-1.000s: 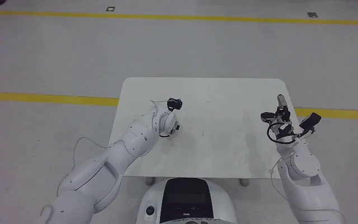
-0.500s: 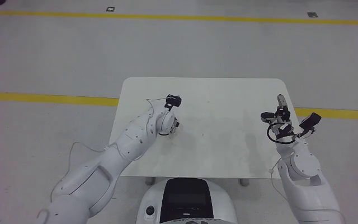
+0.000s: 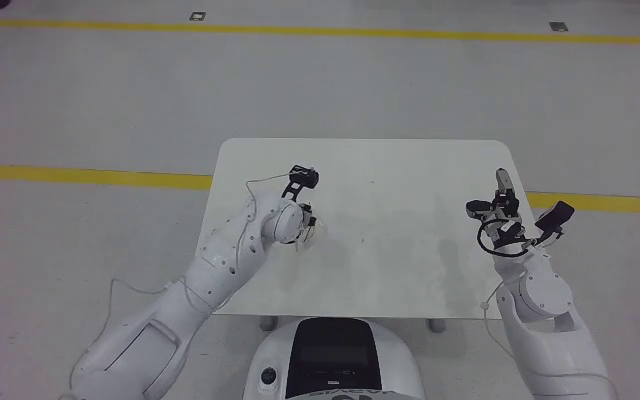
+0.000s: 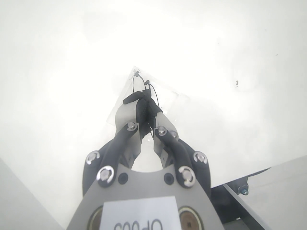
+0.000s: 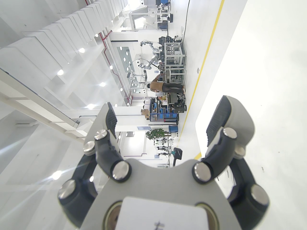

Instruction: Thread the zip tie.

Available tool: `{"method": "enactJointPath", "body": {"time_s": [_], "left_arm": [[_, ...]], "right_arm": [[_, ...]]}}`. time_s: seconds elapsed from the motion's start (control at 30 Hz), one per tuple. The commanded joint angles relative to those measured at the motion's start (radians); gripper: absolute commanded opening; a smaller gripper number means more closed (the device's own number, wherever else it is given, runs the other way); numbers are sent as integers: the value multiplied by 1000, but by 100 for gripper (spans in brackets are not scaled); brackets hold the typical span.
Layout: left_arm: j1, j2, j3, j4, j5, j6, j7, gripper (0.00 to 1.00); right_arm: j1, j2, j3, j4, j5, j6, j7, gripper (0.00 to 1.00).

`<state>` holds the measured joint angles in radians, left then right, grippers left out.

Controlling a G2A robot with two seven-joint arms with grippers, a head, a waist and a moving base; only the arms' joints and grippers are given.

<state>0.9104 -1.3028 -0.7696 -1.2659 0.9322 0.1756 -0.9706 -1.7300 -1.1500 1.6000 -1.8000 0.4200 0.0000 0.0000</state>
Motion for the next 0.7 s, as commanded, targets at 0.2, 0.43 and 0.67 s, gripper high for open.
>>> {"method": "enactJointPath", "body": {"time_s": [0.2, 0.43, 0.67], "left_arm": [[130, 77, -210, -183, -110, -204, -88, 0], [162, 117, -352, -143, -313, -453, -153, 0], [160, 122, -364, -121, -348, -507, -156, 0]], "right_arm": [[0, 0, 0, 0, 0, 0, 0, 100], [0, 0, 0, 0, 0, 0, 0, 100], [0, 0, 0, 0, 0, 0, 0, 100]]}}
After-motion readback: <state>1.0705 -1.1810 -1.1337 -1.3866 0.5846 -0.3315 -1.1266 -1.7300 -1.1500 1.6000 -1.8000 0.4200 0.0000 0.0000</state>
